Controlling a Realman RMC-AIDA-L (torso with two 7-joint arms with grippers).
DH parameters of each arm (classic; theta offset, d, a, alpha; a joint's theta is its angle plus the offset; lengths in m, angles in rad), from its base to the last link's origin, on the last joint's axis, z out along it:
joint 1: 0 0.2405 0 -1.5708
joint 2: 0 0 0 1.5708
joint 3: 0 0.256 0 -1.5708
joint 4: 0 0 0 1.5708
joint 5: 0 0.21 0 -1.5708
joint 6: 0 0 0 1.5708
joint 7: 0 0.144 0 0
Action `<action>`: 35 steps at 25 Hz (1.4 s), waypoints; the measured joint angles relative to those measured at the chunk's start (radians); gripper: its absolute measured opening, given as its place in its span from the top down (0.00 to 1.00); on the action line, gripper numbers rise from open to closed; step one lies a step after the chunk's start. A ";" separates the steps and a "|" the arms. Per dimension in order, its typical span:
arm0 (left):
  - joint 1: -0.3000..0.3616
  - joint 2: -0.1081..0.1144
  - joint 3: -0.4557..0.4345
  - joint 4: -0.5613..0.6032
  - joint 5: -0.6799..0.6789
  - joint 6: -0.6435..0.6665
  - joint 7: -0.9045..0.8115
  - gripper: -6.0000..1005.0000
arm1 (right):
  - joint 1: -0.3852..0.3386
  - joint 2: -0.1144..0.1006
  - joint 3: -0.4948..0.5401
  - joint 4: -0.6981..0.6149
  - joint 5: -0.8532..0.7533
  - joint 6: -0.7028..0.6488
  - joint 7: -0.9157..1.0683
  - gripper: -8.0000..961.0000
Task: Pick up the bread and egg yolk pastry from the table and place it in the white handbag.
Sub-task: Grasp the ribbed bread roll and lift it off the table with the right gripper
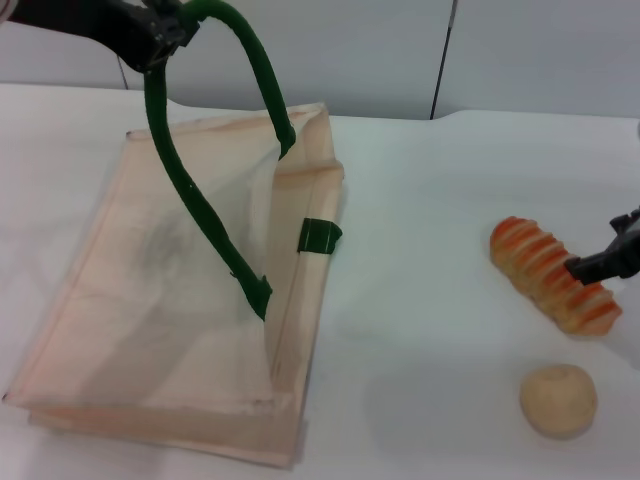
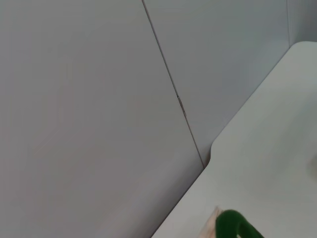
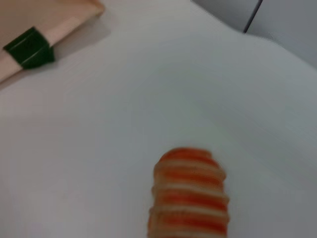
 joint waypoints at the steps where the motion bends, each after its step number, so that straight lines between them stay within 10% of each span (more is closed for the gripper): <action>1: 0.001 0.000 0.000 0.000 0.000 0.000 0.000 0.86 | 0.000 0.000 -0.002 0.001 0.000 -0.008 0.005 0.11; 35: 0.003 0.000 0.019 0.002 -0.004 0.003 -0.012 0.86 | 0.036 -0.002 -0.051 0.134 -0.008 0.005 0.195 0.12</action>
